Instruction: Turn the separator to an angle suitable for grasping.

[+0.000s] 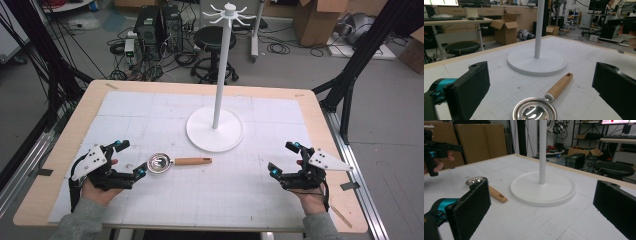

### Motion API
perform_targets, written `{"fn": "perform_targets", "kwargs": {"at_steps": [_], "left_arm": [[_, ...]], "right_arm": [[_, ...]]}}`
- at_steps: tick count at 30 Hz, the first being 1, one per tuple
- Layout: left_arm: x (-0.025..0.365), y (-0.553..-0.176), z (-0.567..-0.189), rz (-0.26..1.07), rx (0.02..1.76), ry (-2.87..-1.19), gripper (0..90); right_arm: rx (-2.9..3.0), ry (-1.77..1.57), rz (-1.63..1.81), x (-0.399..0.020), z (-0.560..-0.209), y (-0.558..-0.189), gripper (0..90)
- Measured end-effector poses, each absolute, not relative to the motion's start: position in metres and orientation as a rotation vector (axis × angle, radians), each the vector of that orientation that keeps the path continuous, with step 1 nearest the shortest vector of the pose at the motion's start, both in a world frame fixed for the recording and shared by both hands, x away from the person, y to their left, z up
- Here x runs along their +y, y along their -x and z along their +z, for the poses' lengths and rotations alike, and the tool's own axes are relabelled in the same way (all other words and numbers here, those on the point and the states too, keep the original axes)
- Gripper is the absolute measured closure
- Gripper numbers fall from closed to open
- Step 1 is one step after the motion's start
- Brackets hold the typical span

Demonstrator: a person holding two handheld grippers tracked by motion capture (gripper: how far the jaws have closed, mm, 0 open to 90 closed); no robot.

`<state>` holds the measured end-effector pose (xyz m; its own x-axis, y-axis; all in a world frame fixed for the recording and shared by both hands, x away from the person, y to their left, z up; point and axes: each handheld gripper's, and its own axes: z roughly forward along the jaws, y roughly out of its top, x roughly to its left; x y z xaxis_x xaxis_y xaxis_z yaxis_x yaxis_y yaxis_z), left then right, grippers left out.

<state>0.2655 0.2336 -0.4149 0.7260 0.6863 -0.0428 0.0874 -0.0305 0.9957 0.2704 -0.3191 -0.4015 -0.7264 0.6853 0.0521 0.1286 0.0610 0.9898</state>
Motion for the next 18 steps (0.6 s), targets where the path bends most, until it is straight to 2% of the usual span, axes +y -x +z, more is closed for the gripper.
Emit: {"fn": "perform_targets", "kwargs": {"at_steps": [6,11,13,18], "left_arm": [[0.232,-0.267,-0.415,0.522,0.656,-1.555,1.8],[0.225,-0.263,-0.415,0.58,0.614,-1.619,2.9],[0.224,-0.262,-0.415,0.577,0.596,-1.635,7.3],[0.219,-0.26,-0.416,0.571,0.567,-1.674,28.9]], "right_arm": [[1.916,-0.819,1.714,-0.32,-0.402,-0.269,0.5],[1.916,-0.826,1.714,-0.32,-0.402,-0.269,0.5],[1.922,-0.819,1.713,-0.318,-0.402,-0.269,0.5],[1.943,-0.783,1.7,-0.313,-0.402,-0.271,0.5]]}}
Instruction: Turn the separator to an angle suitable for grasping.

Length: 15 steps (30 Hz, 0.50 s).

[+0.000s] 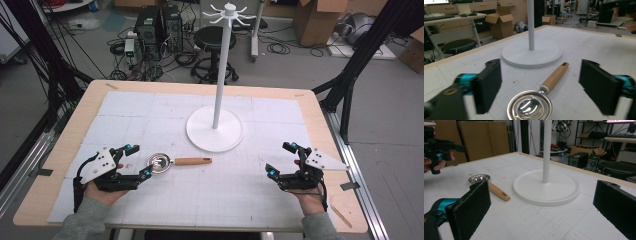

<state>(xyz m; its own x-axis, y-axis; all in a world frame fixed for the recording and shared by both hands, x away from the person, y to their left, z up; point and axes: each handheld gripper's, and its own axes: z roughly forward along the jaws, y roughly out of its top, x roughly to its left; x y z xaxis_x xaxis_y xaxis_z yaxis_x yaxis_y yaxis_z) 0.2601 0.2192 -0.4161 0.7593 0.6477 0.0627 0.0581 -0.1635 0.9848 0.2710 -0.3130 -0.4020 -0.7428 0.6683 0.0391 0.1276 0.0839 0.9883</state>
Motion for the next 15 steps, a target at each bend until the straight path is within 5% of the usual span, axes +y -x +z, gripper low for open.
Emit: {"fn": "perform_targets", "kwargs": {"at_steps": [15], "left_arm": [[0.2095,-0.2673,-0.4159,0.508,0.639,-1.698,84.6]], "right_arm": [[1.958,-0.775,1.689,-0.31,-0.4021,-0.2713,0.5]]}}
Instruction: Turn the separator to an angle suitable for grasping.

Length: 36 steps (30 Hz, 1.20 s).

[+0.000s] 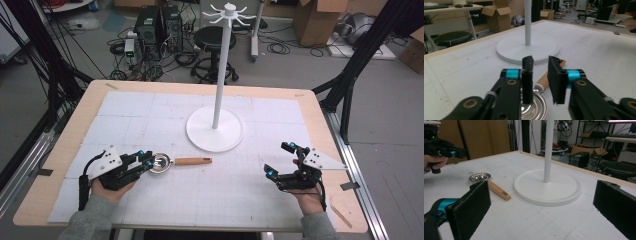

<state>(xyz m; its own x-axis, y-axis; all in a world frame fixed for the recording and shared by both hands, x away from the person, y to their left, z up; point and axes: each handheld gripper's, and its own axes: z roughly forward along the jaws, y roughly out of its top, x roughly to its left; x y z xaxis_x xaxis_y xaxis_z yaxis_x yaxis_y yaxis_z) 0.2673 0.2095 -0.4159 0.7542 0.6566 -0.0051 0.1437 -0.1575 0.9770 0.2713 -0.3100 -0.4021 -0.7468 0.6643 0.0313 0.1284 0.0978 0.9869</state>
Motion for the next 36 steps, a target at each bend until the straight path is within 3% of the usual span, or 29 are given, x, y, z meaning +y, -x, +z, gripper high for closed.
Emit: {"fn": "perform_targets", "kwargs": {"at_steps": [2,36], "left_arm": [[0.208,-0.269,-0.416,0.516,0.635,-1.713,89.6],[0.178,-0.314,-0.42,0.354,0.765,-1.88,89.8]], "right_arm": [[1.963,-0.77,1.685,-0.309,-0.402,-0.271,0.5],[2.004,-0.724,1.669,-0.3,-0.402,-0.269,0.5]]}}
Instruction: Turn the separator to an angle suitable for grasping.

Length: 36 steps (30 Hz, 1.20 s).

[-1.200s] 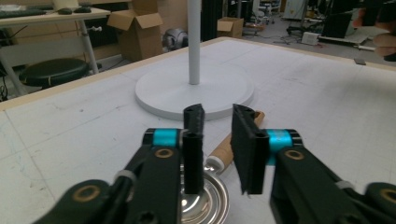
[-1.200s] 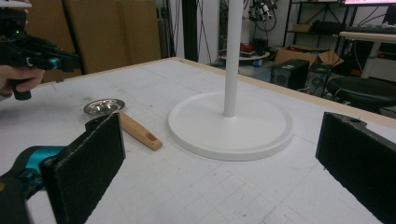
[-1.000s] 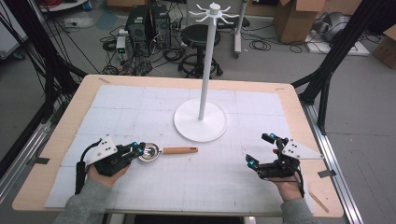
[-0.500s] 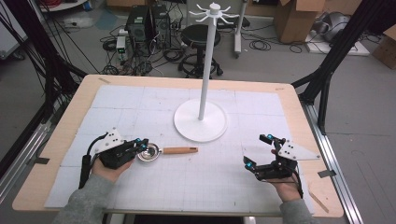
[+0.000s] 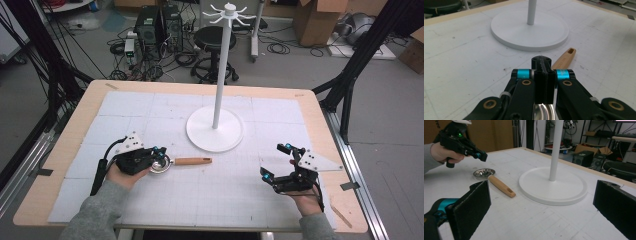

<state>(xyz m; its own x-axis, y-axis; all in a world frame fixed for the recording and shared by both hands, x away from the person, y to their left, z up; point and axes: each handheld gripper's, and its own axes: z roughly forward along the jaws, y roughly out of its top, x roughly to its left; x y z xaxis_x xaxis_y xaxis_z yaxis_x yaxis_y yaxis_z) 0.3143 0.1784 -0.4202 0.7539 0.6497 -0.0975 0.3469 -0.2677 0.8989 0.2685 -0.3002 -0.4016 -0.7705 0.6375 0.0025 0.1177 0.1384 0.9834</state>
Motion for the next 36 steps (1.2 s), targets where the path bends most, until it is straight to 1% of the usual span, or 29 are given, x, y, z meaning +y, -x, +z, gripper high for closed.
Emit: {"fn": "perform_targets", "kwargs": {"at_steps": [1,17,33,36], "left_arm": [[0.177,-0.317,-0.422,0.324,0.773,-1.884,89.8],[0.138,-0.337,-0.423,0.311,0.773,-2.003,89.8],[0.14,-0.351,-0.437,0.28,0.865,-2.047,89.8],[0.138,-0.351,-0.44,0.289,0.86,-2.082,89.8]], "right_arm": [[2.006,-0.721,1.67,-0.3,-0.402,-0.269,0.5],[2.008,-0.719,1.67,-0.301,-0.402,-0.269,0.5],[2.022,-0.718,1.67,-0.299,-0.402,-0.269,0.5],[2.022,-0.717,1.668,-0.299,-0.402,-0.269,0.5]]}}
